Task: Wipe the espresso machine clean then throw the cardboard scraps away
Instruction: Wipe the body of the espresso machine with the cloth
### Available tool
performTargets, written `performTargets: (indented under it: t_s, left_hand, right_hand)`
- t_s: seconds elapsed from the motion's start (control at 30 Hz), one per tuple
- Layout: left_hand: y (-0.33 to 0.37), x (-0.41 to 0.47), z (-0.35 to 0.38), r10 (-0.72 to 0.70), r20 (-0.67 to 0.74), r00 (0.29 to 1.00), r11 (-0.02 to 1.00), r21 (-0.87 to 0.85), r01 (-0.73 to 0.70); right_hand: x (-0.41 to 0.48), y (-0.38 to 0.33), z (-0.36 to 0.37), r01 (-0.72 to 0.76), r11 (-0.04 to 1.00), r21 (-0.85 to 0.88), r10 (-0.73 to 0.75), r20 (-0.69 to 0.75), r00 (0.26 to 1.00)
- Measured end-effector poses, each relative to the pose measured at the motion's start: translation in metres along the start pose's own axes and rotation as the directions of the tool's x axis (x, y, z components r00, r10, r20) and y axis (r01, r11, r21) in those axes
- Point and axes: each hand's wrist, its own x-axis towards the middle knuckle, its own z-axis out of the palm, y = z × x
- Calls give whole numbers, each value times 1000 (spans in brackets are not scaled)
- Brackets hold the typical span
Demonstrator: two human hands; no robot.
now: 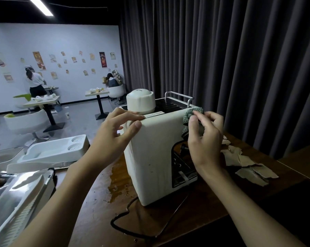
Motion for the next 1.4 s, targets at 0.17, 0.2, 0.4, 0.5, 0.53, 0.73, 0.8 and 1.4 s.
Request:
performTargets:
  t_s: [0.17, 0.2, 0.4, 0.5, 0.53, 0.73, 0.8, 1.4]
  left_hand:
    - [-5, 1, -4, 34, 24, 999, 999, 18, -34]
    - [-5, 0, -4, 37, 26, 999, 999, 15, -37]
    - [-6, 0, -5, 45, 31, 998, 999, 21, -46]
    - [-4, -2, -5, 27, 33, 999, 1000, -12, -27]
    - [-4, -3, -5, 21, 34, 999, 1000, -20, -20]
    - [-6, -3, -5, 26, 35, 999, 999, -24, -25]
    - [-5, -3, -4, 28, 31, 999, 999, -39, -26]
    - [3, -6, -4, -18, 32, 999, 999, -44, 19]
  right_hand:
    - [2, -2, 7, -20, 999, -31, 17, -107, 994]
    - [0, -3, 9, -22, 999, -38, 17, -125, 992]
    - [-25, -11, 18, 211, 974, -77, -213, -20, 977]
    - [-9, 3, 9, 135, 985, -105, -140, -40, 989]
    - [-3, 7, 6, 70, 992, -106, -79, -80, 994]
    - [-17, -8, 21, 57, 994, -95, -69, -127, 989]
    - [-34, -22, 29, 145, 985, -93, -154, -97, 983]
    - [-15, 14, 10, 55, 993, -105, -66, -105, 992]
